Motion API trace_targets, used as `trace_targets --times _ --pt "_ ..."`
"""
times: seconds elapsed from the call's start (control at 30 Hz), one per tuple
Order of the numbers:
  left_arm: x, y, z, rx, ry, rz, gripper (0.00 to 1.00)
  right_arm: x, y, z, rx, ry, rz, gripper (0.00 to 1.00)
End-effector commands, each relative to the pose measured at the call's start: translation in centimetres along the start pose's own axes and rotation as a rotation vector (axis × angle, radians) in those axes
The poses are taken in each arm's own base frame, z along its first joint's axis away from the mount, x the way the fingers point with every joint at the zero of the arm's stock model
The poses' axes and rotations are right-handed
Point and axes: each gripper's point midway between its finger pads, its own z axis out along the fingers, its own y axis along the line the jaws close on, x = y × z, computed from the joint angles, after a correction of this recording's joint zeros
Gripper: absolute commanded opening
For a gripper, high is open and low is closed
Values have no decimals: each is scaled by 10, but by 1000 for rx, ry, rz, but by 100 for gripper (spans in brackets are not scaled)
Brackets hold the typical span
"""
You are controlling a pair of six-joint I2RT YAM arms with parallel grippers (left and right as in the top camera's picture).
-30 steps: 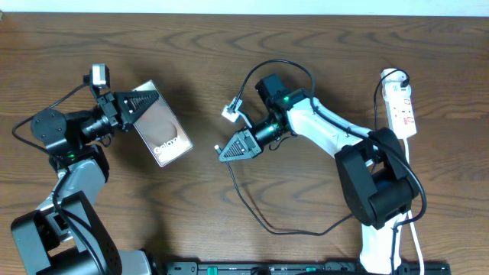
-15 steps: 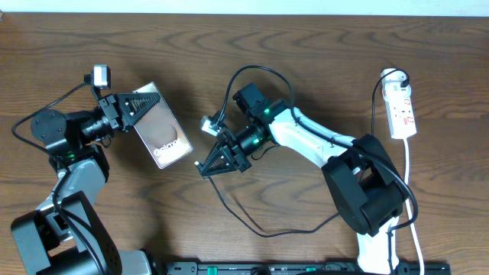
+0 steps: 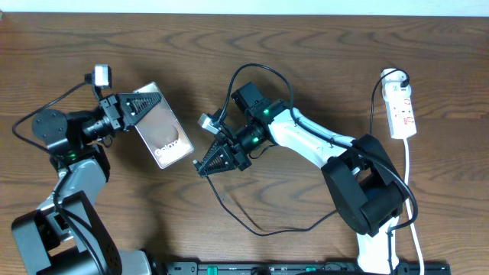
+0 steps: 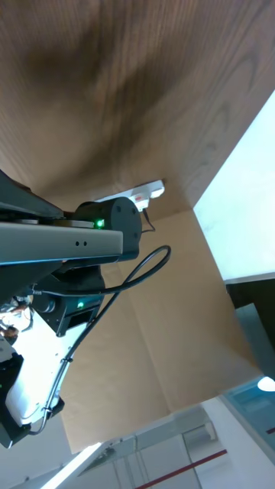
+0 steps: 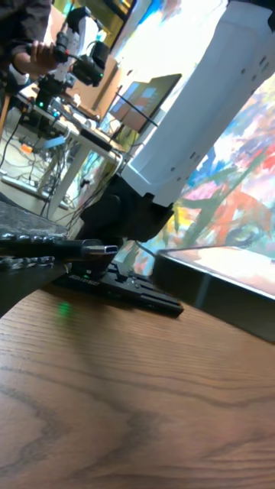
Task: Plug charger to phone and switch on socket
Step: 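Lift the plug with the right gripper toward the phone's bottom port, then push the plug into the phone's bottom port with the right gripper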
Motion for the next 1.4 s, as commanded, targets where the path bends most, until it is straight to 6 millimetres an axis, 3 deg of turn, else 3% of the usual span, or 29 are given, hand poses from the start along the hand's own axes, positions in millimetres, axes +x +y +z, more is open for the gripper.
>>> trace_targets --times 0.0,0.83,1.37 --pt "-5 -7 6 5 -19 50 7 -1 4 2 -42 -15 7 1" --pt "7 -11 30 33 22 85 7 -2 3 2 -41 -16 -5 1" --pt "9 -9 32 34 21 80 8 -2 3 2 -41 -16 -14 1"
